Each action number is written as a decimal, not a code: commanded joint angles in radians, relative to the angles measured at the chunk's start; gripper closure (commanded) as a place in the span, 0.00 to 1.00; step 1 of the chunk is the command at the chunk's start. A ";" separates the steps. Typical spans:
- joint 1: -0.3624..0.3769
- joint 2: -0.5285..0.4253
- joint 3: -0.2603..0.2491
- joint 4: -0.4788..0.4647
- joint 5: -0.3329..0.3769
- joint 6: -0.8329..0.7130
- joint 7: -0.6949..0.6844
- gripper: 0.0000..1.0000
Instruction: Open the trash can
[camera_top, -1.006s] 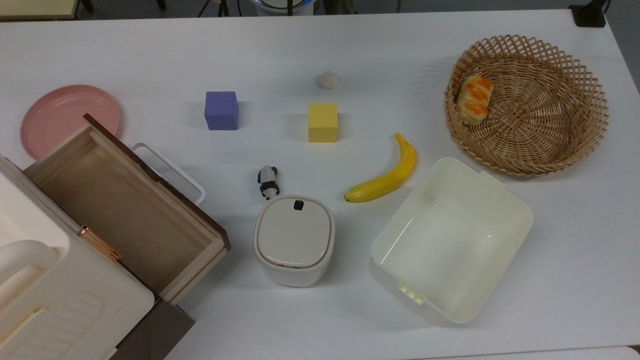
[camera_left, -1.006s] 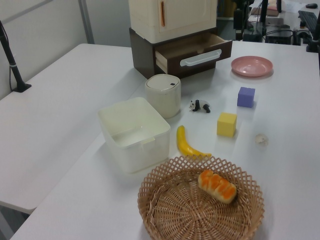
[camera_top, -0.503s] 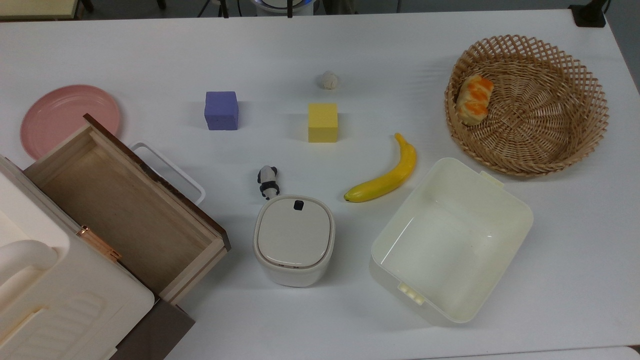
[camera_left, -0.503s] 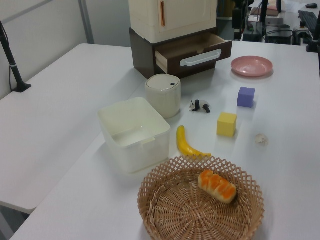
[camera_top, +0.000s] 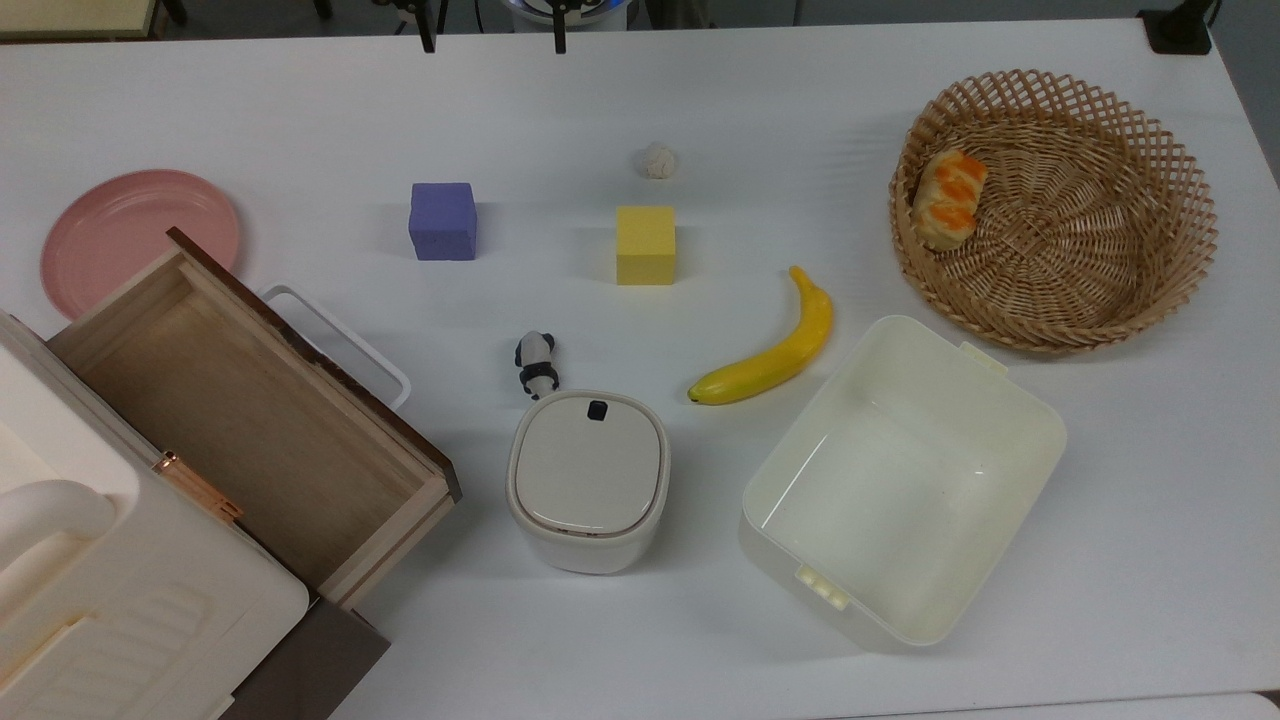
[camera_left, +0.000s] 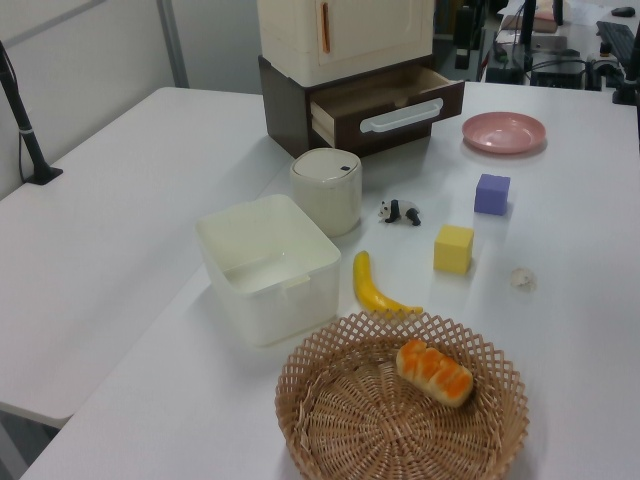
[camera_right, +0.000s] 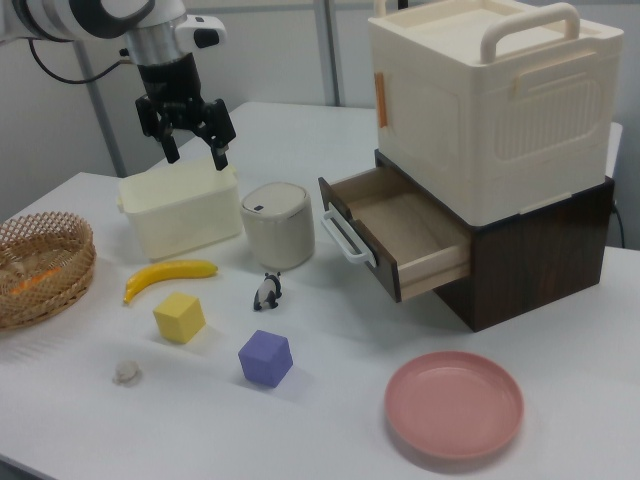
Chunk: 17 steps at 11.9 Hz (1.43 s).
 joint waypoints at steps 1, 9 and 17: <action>-0.004 -0.009 -0.016 -0.033 0.028 0.105 0.009 0.00; -0.010 0.011 -0.014 -0.159 0.063 0.329 -0.019 0.00; 0.020 0.111 0.002 -0.157 0.069 0.560 -0.020 1.00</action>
